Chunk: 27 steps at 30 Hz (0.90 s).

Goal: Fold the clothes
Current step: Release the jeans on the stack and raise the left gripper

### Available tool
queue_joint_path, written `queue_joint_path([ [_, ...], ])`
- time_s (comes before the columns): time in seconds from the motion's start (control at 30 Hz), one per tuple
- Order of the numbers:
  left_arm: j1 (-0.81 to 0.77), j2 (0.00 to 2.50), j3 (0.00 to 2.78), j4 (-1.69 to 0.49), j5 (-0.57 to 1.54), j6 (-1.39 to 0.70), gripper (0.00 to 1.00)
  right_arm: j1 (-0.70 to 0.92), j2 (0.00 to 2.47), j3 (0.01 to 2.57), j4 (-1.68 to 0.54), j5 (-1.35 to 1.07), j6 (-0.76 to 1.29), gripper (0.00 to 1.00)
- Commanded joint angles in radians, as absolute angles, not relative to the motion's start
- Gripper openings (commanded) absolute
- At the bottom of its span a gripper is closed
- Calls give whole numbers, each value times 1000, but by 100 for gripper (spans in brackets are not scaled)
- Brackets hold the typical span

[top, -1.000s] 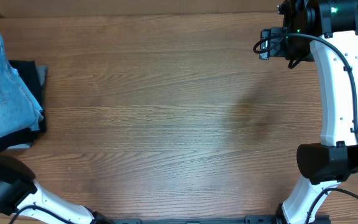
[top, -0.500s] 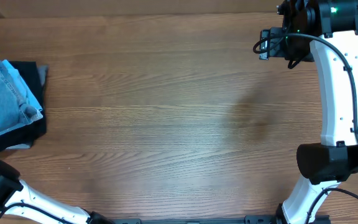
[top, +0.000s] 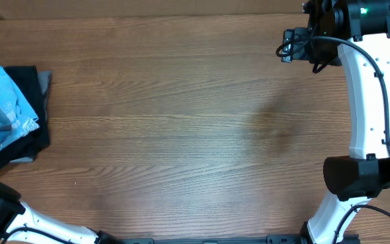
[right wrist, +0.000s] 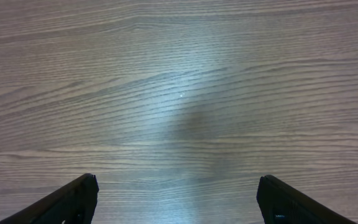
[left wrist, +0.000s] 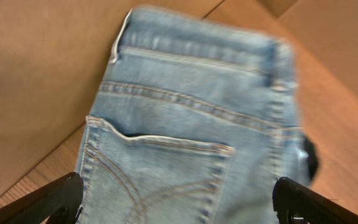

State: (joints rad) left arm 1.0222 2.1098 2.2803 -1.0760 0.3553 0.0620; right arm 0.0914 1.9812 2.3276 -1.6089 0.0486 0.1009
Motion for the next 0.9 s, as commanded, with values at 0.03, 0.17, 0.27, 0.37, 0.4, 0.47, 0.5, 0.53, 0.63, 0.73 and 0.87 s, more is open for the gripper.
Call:
queue_joint_path([
  [0.03, 968, 2022, 2317, -1116, 492, 60, 95, 83, 1953, 2341, -1600, 40, 105, 86],
  [0.17, 781, 1984, 2317, -1181, 487, 113, 83, 81, 1953, 2341, -1564, 40, 151, 86],
  [0.27, 505, 1902, 2317, -1224, 327, 154, 93, 35, 1953, 2341, -1481, -30, 161, 100],
  [0.37, 202, 1881, 2317, -1263, 178, 155, 100, -47, 1953, 2341, -1459, -88, 149, 100],
  [0.4, 142, 1881, 2316, -1268, 181, 149, 100, -62, 1953, 2341, -1459, -87, 149, 100],
  [0.47, -30, 1891, 2316, -1257, 155, 153, 100, -98, 1953, 2341, -1424, -88, 52, 100],
  [0.5, -81, 1893, 2316, -1242, 136, 154, 100, -104, 1953, 2341, -1395, -88, 25, 100],
  [0.53, -136, 1893, 2316, -1221, 94, 154, 100, -107, 1953, 2341, -1386, -93, 34, 100],
  [0.63, -192, 1888, 2316, -1289, 87, 119, 100, -107, 1929, 2341, -1452, -92, 83, 100],
  [0.73, -192, 1846, 2316, -1377, 140, 120, 100, -107, 1848, 2341, -1496, -91, 101, 100],
  [0.87, -189, 1711, 2275, -1399, 113, 127, 100, -107, 1687, 2266, -1523, -91, 105, 99],
])
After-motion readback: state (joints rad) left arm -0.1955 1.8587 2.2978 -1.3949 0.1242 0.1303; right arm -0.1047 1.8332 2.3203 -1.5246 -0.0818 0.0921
